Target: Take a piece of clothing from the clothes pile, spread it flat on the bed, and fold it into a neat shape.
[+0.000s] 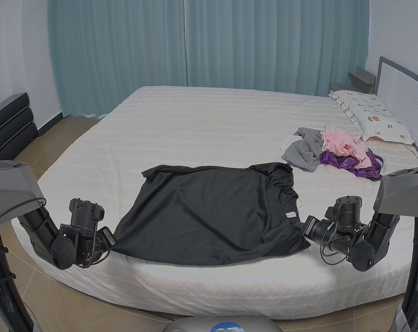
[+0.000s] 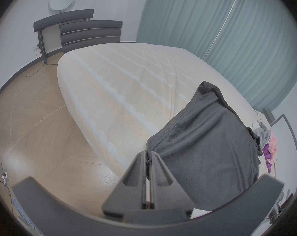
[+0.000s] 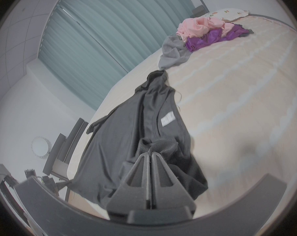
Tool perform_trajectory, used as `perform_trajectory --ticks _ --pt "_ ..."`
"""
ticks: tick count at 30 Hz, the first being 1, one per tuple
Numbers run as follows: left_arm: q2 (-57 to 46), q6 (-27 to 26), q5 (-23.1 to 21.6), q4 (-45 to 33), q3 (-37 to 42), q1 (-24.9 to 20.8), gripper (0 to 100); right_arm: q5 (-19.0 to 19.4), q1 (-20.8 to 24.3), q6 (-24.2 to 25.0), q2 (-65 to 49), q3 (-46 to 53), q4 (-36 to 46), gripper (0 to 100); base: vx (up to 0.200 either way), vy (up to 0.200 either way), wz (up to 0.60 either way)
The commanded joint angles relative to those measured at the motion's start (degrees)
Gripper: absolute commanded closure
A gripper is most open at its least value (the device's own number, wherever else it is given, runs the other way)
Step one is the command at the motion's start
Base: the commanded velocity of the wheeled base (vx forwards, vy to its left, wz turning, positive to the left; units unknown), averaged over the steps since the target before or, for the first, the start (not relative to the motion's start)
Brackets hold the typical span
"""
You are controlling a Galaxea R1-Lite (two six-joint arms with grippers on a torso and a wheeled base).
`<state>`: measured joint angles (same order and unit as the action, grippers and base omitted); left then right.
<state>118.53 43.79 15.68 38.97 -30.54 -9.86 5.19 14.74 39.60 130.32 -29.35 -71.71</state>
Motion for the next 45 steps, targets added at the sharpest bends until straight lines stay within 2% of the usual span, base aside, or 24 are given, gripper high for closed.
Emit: perform_trajectory --ticks 1,5,10,12,13,19,20,23,28,37,45 --pt "2.7 0.1 0.1 3.3 -0.1 0.0 100 -0.3 -2.6 0.2 -1.0 -11.9 8.7 100 0.0 0.0 0.0" --pt "3.9 0.1 0.1 4.6 -0.8 0.0 100 -0.4 -3.0 0.3 0.8 -18.3 12.0 100 0.0 0.0 0.0" --pt "5.8 2.7 0.1 4.8 -3.5 0.3 100 -3.9 -3.0 0.4 7.2 -31.5 18.3 100 0.0 0.0 0.0" --pt "5.8 2.7 0.1 4.8 -3.5 0.3 100 -3.9 -3.0 0.4 7.2 -31.5 18.3 100 0.0 0.0 0.0" --pt "6.2 2.9 0.1 4.8 -4.1 0.3 100 -5.3 -3.0 0.4 11.1 -37.0 19.1 100 0.0 0.0 0.0" --pt "7.1 3.0 0.0 4.8 -4.9 0.3 100 -7.7 -3.2 0.5 16.9 -43.8 20.2 100 0.0 0.0 0.0" --pt "7.2 3.0 0.0 4.8 -4.9 0.2 100 -7.7 -3.4 0.6 17.3 -43.9 20.1 0 0.0 0.0 0.0" --pt "7.3 3.0 0.0 4.8 -5.1 0.3 100 -7.5 -3.5 1.2 16.1 -42.5 19.5 0 0.0 0.0 0.0" --pt "7.2 3.1 0.0 4.8 -5.1 0.2 100 -5.9 -4.6 5.1 8.6 -37.9 19.3 0 0.0 0.0 0.0" --pt "6.7 3.1 -0.1 4.8 -4.7 0.2 100 0.3 -4.8 5.2 -1.3 -19.7 19.1 0 0.0 0.0 0.0" --pt "6.5 3.1 -0.1 4.8 -4.4 0.1 100 1.7 -3.2 5.8 -1.6 -10.9 19.2 0 0.0 0.0 0.0"
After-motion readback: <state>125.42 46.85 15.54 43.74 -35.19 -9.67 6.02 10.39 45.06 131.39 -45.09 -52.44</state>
